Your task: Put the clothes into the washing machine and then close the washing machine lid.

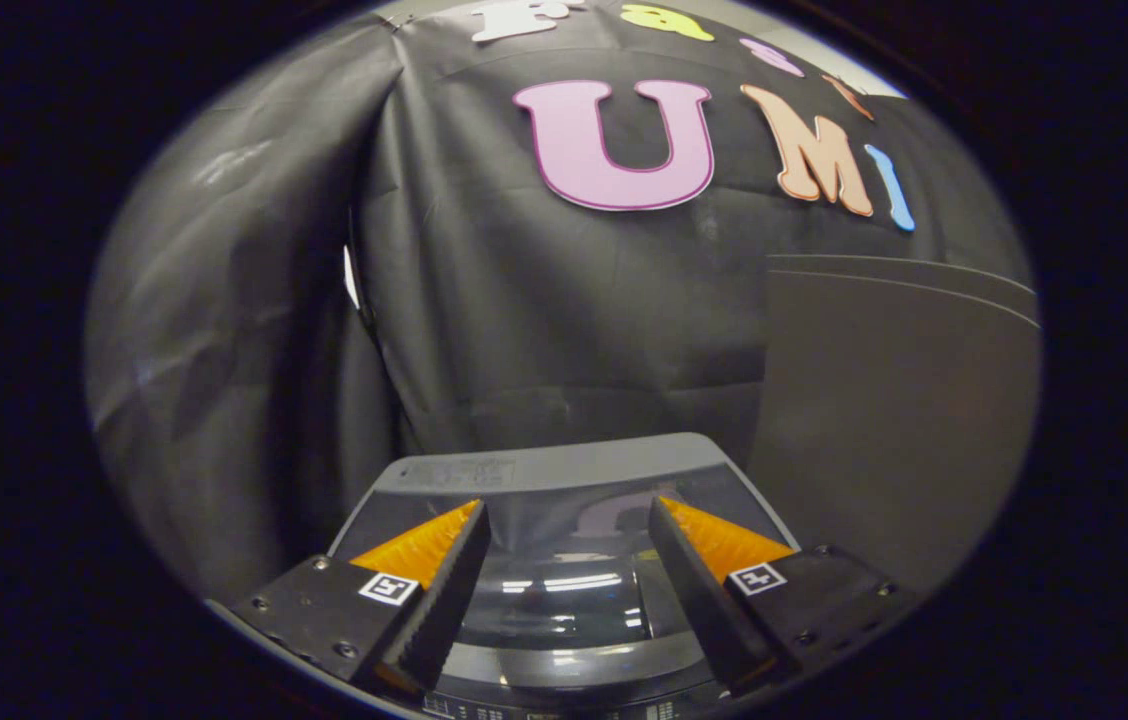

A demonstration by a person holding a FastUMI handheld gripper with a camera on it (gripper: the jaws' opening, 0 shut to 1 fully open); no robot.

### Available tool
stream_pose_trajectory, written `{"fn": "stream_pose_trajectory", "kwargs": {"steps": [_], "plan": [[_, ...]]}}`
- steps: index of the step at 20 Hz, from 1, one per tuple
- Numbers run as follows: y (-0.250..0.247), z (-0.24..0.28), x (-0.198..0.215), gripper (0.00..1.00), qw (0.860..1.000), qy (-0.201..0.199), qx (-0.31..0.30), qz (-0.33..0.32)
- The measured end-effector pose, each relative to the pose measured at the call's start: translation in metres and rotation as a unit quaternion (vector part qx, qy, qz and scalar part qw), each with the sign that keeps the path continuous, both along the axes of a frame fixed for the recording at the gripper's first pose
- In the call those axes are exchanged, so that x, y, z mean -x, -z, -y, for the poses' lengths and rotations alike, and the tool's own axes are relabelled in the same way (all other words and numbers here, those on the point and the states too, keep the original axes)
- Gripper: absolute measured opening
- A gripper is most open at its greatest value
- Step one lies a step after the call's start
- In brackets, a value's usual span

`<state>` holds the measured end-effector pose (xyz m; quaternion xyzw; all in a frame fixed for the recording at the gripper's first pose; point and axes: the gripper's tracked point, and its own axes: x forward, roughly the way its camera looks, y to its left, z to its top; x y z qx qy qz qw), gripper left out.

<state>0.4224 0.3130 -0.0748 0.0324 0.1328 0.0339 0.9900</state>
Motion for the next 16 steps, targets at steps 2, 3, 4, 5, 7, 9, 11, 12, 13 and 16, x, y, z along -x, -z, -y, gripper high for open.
{"fn": "stream_pose_trajectory", "kwargs": {"steps": [2,3,4,5,7,9,11,12,13,16], "plan": [[-0.003,0.003,0.011,0.97,1.0,0.001,0.008,0.005],[-0.005,0.006,0.015,0.97,1.0,0.0,0.019,0.009],[-0.006,0.006,0.018,0.97,1.0,-0.003,0.024,0.012],[-0.008,0.006,0.022,0.97,1.0,-0.007,0.024,0.012],[-0.005,0.007,0.032,0.97,1.0,-0.009,0.019,0.007],[-0.003,0.007,0.043,0.97,1.0,-0.009,0.013,0.002],[-0.004,0.01,0.052,0.97,1.0,-0.009,0.013,0.002],[-0.004,0.012,0.056,0.97,1.0,-0.008,0.013,0.0],[-0.004,0.016,0.063,0.97,1.0,-0.008,0.007,-0.005],[-0.01,0.021,0.081,0.97,1.0,-0.006,-0.014,-0.013]]}}
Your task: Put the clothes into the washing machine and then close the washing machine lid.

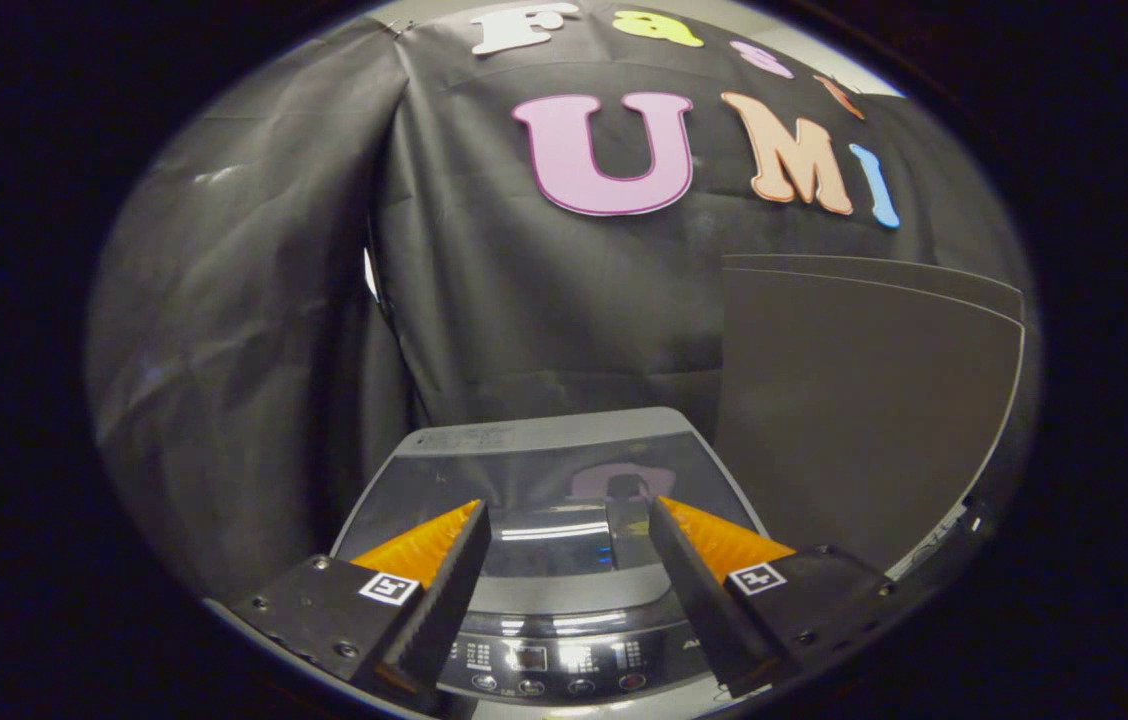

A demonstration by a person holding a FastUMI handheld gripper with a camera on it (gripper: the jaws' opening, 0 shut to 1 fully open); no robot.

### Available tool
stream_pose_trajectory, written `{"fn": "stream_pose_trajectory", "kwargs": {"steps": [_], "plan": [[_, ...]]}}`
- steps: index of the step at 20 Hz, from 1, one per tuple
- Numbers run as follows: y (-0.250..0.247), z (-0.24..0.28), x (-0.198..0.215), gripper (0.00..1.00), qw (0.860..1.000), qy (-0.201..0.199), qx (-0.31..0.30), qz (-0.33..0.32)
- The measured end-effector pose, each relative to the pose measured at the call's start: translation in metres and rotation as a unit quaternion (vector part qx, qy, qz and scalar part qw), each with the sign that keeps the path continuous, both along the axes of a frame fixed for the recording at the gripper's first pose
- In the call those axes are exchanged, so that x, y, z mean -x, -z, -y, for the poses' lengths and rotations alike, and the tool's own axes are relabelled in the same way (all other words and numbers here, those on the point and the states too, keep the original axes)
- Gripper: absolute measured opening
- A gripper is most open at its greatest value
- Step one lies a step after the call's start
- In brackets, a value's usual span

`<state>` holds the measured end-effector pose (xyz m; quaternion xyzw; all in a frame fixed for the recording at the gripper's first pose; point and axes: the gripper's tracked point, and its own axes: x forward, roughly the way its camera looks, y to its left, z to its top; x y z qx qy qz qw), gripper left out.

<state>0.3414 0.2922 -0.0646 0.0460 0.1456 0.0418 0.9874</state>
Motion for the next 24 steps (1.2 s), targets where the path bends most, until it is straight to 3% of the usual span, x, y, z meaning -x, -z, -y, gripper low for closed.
{"fn": "stream_pose_trajectory", "kwargs": {"steps": [10,17,24], "plan": [[-0.041,0.001,0.058,0.97,0.997,-0.057,0.04,0.021],[-0.076,0.009,0.096,0.97,0.997,-0.053,0.007,0.054],[-0.128,0.035,0.131,0.97,0.991,-0.046,0.032,0.124]]}}
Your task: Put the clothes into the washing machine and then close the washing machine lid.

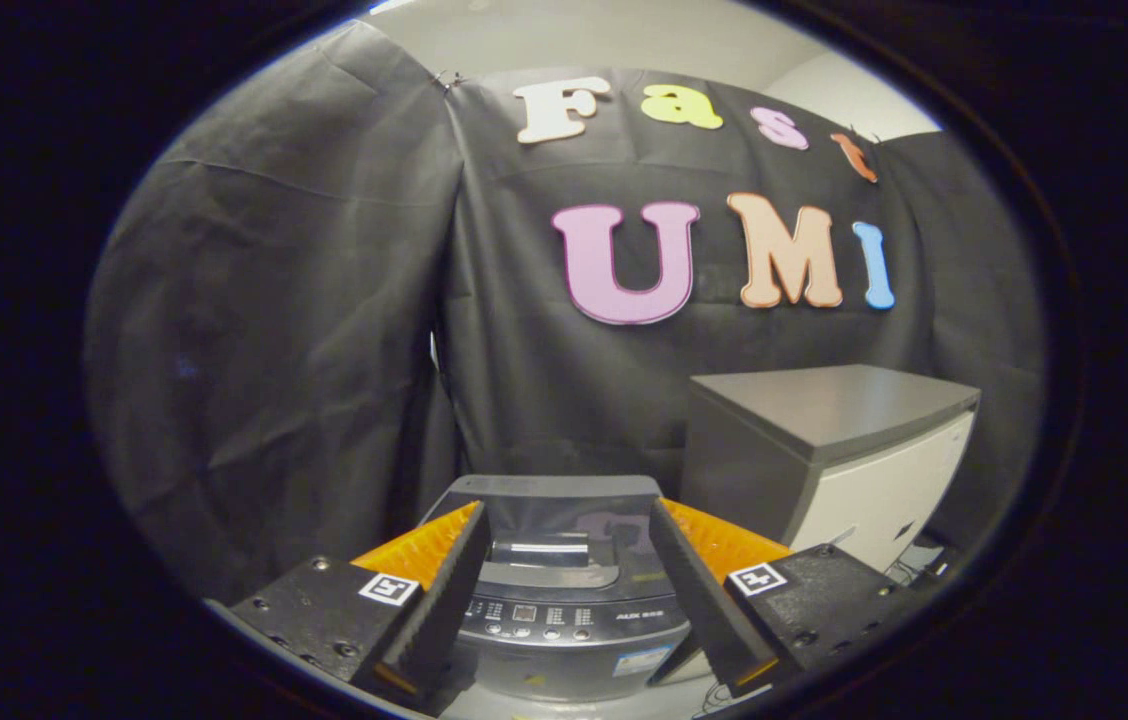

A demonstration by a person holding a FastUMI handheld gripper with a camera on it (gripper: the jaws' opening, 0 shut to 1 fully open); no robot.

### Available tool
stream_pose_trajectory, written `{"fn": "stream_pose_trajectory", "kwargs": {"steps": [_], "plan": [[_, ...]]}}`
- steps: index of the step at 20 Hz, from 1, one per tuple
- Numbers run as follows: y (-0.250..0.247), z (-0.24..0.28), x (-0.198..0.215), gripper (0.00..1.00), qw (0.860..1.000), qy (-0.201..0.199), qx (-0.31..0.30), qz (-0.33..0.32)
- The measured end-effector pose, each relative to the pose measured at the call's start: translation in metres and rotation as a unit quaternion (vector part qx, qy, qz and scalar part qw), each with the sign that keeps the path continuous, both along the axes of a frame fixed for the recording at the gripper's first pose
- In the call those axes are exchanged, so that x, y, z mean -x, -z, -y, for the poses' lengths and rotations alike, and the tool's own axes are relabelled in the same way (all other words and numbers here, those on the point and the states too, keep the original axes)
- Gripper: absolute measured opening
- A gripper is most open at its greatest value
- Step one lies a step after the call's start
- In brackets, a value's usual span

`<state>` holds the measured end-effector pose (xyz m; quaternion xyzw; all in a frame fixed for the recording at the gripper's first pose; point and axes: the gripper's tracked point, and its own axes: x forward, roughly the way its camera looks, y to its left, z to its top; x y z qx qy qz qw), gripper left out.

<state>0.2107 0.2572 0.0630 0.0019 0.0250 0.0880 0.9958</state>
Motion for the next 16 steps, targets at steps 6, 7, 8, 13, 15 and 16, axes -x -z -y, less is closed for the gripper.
{"fn": "stream_pose_trajectory", "kwargs": {"steps": [6,7,8,13,15,16], "plan": [[-0.048,0.023,0.034,0.97,0.998,-0.002,0.004,0.064],[-0.056,0.023,0.038,0.97,0.997,-0.007,0.01,0.071],[-0.062,0.026,0.043,0.97,0.997,-0.009,0.015,0.078],[-0.086,0.056,0.065,0.97,0.992,0.0,0.032,0.123],[-0.091,0.072,0.072,0.97,0.989,0.006,0.039,0.142],[-0.088,0.078,0.074,0.97,0.989,0.007,0.043,0.144]]}}
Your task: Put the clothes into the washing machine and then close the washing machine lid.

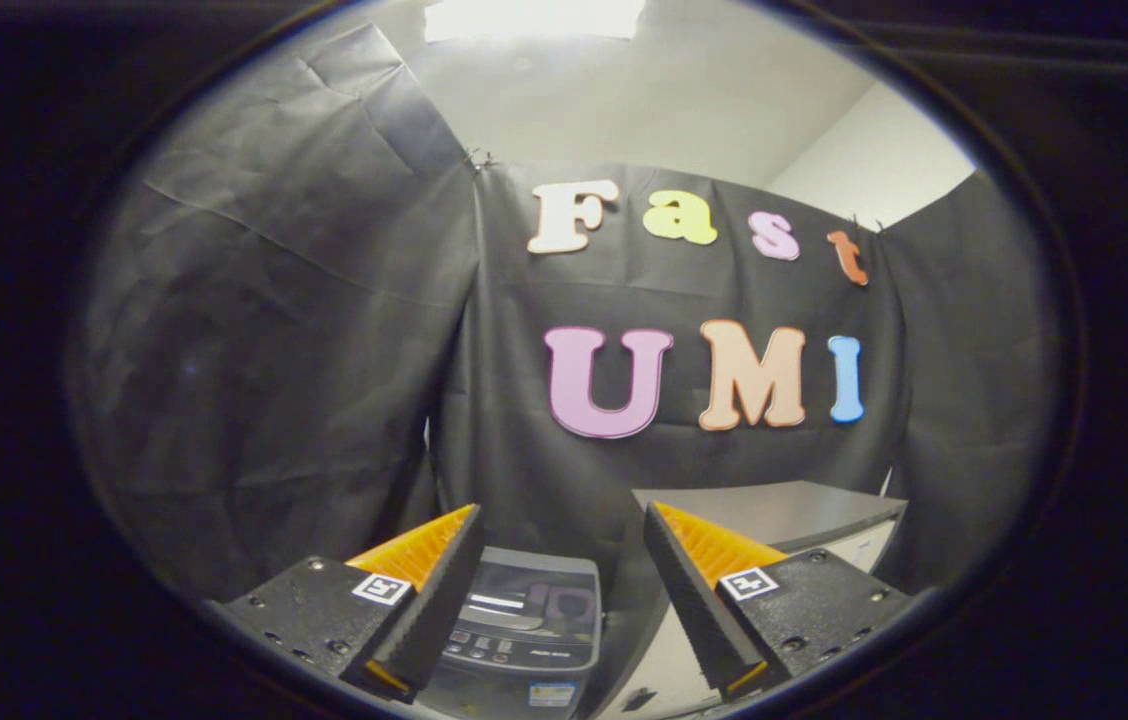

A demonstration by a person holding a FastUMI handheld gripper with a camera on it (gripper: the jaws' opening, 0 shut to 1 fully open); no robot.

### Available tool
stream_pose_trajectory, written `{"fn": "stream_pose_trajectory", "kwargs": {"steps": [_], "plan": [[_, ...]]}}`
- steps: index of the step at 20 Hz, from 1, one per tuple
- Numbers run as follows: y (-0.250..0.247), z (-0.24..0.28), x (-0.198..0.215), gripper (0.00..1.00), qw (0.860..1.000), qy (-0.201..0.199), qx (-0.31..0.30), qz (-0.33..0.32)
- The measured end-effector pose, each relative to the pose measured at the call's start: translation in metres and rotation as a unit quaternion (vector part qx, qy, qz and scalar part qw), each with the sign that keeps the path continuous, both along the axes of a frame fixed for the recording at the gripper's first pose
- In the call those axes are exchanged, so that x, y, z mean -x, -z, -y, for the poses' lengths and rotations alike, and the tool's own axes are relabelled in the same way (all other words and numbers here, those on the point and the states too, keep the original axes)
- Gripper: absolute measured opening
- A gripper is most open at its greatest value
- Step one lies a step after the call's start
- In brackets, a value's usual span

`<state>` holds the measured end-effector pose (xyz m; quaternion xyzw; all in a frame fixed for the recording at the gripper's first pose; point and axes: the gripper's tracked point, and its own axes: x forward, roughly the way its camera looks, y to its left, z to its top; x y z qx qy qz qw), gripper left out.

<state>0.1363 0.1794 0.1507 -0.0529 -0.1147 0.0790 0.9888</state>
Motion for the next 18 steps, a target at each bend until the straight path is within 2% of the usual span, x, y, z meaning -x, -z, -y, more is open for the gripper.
{"fn": "stream_pose_trajectory", "kwargs": {"steps": [6,14,18], "plan": [[0.009,0.052,0.009,0.97,1.0,0.013,0.005,0.023],[0.068,0.13,-0.005,0.97,0.997,0.041,-0.062,-0.025],[0.095,0.152,-0.012,0.97,0.994,0.045,-0.085,-0.043]]}}
